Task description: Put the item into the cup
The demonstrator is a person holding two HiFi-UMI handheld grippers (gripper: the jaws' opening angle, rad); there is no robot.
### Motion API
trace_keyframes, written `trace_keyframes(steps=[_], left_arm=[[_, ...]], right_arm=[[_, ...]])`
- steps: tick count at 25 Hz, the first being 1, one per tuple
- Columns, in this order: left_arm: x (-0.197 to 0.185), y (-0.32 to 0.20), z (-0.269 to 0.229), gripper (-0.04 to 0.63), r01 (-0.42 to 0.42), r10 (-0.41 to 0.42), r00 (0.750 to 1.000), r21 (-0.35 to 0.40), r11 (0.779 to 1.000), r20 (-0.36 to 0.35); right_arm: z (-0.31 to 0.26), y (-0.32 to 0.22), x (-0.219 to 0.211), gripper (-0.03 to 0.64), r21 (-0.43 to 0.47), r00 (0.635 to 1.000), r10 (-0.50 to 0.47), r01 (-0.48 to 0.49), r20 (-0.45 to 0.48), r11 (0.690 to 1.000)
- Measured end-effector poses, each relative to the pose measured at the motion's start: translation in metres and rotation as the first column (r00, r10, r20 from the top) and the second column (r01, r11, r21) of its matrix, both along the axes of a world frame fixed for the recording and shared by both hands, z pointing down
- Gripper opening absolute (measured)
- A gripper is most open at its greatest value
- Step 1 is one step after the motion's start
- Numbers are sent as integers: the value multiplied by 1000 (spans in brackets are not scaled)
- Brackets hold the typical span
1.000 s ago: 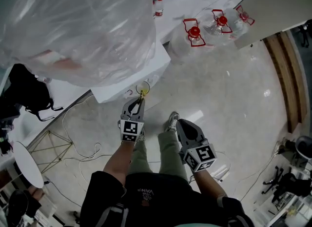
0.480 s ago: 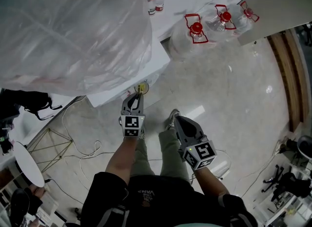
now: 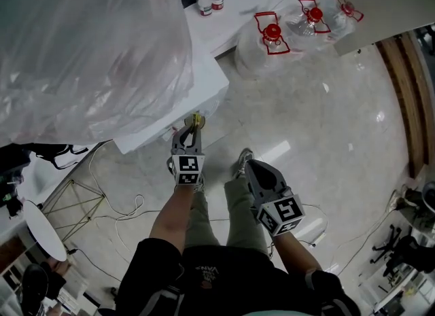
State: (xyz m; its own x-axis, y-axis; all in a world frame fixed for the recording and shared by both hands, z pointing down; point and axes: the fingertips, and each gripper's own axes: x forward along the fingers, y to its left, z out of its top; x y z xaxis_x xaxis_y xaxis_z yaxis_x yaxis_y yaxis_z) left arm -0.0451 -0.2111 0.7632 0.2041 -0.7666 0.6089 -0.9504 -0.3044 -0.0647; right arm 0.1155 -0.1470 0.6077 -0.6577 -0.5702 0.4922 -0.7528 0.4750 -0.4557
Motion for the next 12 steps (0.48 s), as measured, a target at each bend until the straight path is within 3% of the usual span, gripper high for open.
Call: trace_keyframes(steps=[3,7,12], left_arm=[[3,-3,3,49,-12,12,999,-8,1000,31],[4,-2,15,49,-38,45,991,-55,998,126],[7,3,32,48,-27,40,990,-95,995,134]], right_arm=[[3,-2,4,48,-4,1000,6,-6,5,1000],[8,-3,7,48,-10,1000,10,-10,10,1000],[13,-3,10,48,-12,1000,11,-11,11,1000]])
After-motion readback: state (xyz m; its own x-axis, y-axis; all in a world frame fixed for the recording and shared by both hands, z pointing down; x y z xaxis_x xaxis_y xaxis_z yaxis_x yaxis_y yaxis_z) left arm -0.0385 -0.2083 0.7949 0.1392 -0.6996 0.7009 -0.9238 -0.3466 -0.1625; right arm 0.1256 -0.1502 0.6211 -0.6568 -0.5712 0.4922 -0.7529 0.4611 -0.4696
